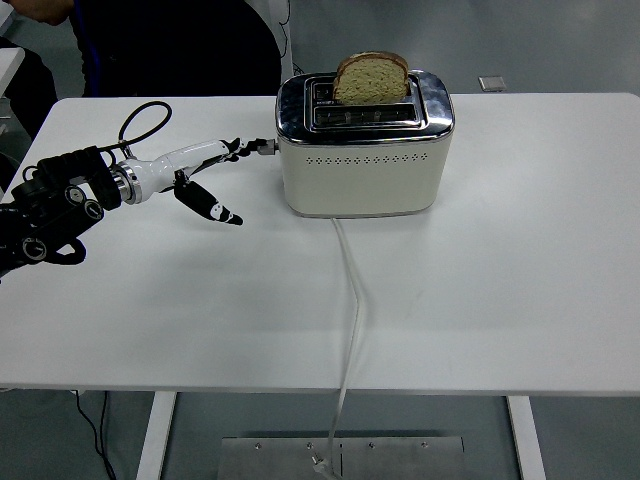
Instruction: Press down toaster
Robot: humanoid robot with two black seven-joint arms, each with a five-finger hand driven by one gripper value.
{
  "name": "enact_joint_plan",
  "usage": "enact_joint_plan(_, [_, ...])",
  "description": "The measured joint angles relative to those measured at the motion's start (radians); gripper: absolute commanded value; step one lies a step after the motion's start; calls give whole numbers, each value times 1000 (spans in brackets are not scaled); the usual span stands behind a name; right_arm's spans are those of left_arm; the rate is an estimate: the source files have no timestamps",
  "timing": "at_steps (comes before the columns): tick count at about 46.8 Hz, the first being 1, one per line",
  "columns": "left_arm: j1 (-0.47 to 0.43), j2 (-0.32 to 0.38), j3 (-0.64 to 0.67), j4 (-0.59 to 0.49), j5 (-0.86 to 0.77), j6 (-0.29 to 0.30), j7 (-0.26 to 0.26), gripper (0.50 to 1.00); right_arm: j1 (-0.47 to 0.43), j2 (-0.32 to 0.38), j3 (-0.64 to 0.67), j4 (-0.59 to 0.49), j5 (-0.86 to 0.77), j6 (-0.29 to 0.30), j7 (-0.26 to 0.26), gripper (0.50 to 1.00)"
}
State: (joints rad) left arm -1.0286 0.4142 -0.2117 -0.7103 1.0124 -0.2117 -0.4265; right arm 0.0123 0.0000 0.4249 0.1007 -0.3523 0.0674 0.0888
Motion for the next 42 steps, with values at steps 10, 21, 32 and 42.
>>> enact_joint_plan(10, [8,-2,0,2,0,0,0,1000,0,0,0,0,0,0,0,1000])
enact_joint_plan(21, [12,-12,1,2,0,2,0,1000,0,0,0,0,0,0,0,1000])
enact_joint_plan(32, [25,-44,2,47,1,1,0,1000,0,0,0,0,0,0,0,998])
enact_joint_plan(42, [31,-45,2,52,1,0,0,1000,0,0,0,0,0,0,0,1000])
